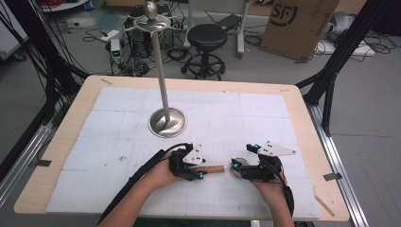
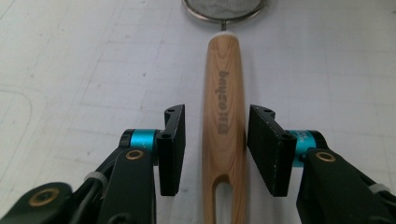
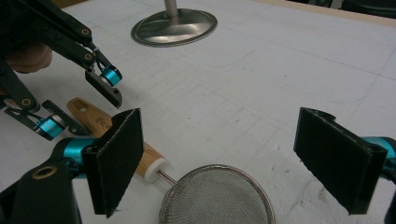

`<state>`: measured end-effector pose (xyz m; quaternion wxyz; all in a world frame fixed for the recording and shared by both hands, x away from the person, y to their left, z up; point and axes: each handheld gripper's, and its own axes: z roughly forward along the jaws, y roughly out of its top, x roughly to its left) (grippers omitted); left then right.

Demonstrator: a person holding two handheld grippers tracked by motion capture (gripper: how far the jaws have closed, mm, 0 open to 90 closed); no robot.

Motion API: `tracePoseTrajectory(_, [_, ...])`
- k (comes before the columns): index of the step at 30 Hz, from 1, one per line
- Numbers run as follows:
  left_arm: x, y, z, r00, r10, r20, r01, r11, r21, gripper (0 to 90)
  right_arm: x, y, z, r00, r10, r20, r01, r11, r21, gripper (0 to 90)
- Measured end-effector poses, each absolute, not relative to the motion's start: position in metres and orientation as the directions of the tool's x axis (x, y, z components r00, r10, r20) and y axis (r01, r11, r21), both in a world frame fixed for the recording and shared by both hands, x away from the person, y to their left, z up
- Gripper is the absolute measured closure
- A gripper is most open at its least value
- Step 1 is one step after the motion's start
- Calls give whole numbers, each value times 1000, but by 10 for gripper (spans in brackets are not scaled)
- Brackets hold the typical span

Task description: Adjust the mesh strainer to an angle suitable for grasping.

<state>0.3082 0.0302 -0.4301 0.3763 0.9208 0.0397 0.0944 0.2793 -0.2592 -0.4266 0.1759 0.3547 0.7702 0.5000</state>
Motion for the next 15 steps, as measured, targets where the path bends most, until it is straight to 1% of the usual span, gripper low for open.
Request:
tracePoseTrajectory(3, [311, 37, -430, 975, 166, 147, 18, -718, 696, 565, 279, -259, -427, -686, 723, 85, 373, 249, 894, 150])
tracePoseTrajectory(9, [322, 50, -429, 958, 243, 153, 66, -704, 707, 561, 279, -259, -427, -686, 723, 85, 375, 251, 892, 150])
tracePoseTrajectory(15, [326, 50, -432, 952, 262, 156, 81, -711, 699, 546, 279, -259, -427, -683, 725, 87, 378, 250, 891, 150])
